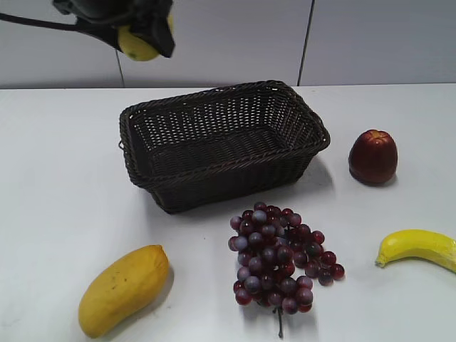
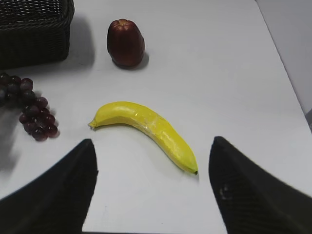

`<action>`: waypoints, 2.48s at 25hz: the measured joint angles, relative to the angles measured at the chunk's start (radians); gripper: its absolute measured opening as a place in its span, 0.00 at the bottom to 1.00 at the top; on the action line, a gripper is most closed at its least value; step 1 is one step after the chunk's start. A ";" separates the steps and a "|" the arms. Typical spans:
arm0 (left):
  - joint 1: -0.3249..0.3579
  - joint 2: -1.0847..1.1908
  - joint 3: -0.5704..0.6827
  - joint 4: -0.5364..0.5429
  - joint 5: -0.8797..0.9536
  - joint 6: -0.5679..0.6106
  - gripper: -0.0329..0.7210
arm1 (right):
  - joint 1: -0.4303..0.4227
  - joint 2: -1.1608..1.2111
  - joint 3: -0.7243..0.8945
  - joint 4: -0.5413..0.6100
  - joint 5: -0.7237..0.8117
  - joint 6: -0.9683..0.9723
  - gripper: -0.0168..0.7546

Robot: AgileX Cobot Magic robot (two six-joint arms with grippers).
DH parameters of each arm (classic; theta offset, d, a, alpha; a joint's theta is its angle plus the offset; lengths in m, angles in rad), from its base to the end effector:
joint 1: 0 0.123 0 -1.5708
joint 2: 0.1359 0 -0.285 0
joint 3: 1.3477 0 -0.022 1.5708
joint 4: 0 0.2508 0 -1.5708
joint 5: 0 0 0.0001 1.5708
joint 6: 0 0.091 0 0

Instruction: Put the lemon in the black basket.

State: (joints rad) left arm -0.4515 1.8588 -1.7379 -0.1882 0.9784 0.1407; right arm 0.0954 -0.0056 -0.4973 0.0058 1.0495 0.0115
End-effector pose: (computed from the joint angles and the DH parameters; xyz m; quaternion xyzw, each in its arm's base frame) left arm 0.3689 -0.1946 0.3204 0.2516 0.9238 -0.1308 0.2574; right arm -0.0049 0.0000 0.2774 -0.0357 0.8488 0.0311 0.5266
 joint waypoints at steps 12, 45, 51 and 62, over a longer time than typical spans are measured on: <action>-0.116 0.271 0.000 -0.026 -0.043 0.000 0.76 | 0.000 0.000 0.000 0.000 0.000 0.000 0.78; -0.115 -0.331 -0.032 0.334 0.239 -0.150 0.86 | 0.000 0.000 0.000 0.000 0.000 0.000 0.78; -0.095 -0.564 0.345 0.374 0.243 -0.225 0.84 | 0.000 0.000 0.000 0.000 0.000 0.000 0.78; -0.046 -1.085 0.836 0.329 0.245 -0.257 0.83 | 0.000 0.000 0.000 -0.006 0.000 0.000 0.78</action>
State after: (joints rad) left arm -0.4974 0.7734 -0.9019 0.1406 1.2232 -0.1165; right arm 0.0954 -0.0056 -0.4973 0.0000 1.0495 0.0115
